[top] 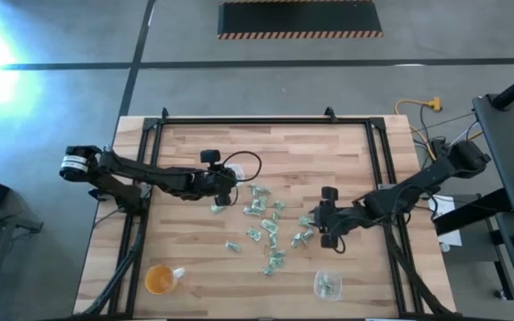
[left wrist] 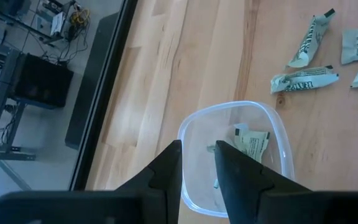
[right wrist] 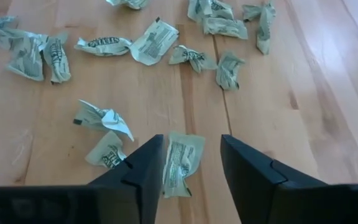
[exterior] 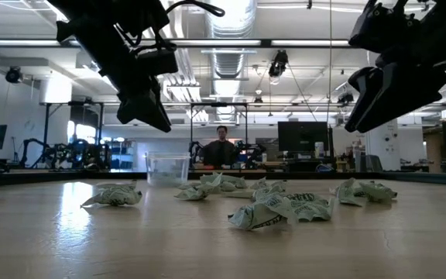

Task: Pick and place Stevia / Truvia into bins
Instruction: Put the stevia packet into the bottom transparent container

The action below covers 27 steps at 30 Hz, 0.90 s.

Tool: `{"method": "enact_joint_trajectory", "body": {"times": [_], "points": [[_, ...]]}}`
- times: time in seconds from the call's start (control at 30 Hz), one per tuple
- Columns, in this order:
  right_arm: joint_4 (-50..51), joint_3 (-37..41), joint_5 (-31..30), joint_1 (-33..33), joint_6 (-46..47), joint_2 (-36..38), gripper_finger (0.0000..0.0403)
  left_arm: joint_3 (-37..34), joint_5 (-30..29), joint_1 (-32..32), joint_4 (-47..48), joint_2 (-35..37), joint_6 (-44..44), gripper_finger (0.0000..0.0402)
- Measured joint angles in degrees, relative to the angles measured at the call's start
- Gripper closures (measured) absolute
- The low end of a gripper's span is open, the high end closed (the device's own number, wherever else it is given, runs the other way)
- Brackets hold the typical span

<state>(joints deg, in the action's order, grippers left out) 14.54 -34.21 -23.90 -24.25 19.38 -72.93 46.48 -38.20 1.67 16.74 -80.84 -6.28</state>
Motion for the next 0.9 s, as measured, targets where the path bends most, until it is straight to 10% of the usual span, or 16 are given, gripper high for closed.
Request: {"method": "enact_joint_trajectory", "body": {"times": [0.9], "points": [[-3.97, -1.01, 10.92, 6.84, -2.76, -13.05, 0.0246, -0.24, 0.02, 0.0, 0.03, 0.0, 0.08, 0.0322]]}}
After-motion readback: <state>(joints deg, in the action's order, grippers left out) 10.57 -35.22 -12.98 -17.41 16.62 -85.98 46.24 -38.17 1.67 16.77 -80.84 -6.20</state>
